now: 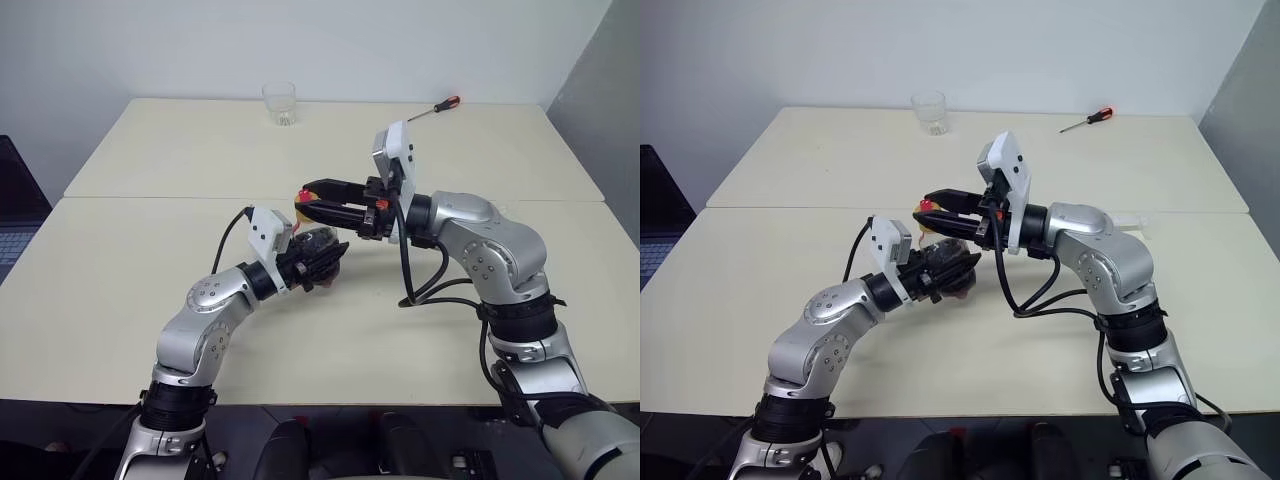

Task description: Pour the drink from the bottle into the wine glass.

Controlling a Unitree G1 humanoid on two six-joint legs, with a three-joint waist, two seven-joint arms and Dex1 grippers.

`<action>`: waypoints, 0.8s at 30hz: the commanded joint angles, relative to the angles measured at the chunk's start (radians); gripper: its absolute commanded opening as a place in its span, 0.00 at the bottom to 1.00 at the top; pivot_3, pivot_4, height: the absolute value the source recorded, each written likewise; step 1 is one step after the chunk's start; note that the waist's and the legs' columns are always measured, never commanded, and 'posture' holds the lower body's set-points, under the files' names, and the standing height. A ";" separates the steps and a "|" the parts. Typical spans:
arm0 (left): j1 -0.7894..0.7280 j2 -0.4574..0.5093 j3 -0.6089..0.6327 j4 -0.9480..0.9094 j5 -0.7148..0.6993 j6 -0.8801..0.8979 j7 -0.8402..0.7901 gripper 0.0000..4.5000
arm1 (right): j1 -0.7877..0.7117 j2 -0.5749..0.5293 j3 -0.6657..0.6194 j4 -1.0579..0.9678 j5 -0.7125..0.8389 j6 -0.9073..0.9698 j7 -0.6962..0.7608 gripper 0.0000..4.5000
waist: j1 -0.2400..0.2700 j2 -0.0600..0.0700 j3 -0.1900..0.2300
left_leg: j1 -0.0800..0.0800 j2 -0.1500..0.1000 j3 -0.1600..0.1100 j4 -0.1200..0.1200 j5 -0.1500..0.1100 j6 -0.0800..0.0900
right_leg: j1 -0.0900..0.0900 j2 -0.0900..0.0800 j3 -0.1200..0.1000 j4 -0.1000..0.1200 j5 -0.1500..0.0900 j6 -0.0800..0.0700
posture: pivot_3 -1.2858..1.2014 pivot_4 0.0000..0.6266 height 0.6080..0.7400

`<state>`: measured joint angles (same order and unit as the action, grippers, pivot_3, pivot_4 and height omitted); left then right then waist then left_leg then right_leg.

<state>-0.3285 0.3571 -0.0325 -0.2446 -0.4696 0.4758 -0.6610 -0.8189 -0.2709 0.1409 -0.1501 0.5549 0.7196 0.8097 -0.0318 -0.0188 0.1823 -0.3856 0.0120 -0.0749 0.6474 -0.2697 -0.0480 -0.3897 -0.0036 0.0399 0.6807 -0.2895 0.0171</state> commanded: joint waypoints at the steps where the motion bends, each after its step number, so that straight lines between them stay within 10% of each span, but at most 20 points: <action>1: -0.026 -0.003 0.018 -0.039 -0.009 -0.023 0.004 0.49 | -0.026 -0.008 0.015 -0.019 -0.002 -0.030 0.039 0.40 | 0.000 0.000 0.000 | 0.000 0.000 0.000 0.000 0.000 0.000 | 0.000 0.000 0.000 0.000 0.000 0.000 | 0.52 0.24 1.00; 24: -0.031 -0.014 0.016 -0.033 -0.005 -0.027 0.006 0.49 | -0.031 -0.041 0.066 0.012 -0.086 -0.095 0.107 0.40 | 0.000 0.000 0.000 | 0.000 0.000 0.000 0.000 0.000 0.000 | 0.000 0.000 0.000 0.000 0.000 0.000 | 0.52 0.24 1.00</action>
<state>-0.3285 0.3490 -0.0336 -0.2420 -0.4655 0.4752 -0.6583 -0.8366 -0.3120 0.1924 -0.1264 0.4539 0.6076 0.8938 -0.0317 -0.0188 0.1823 -0.3856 0.0121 -0.0750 0.6474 -0.2696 -0.0480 -0.3897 -0.0037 0.0399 0.6807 -0.2895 0.0171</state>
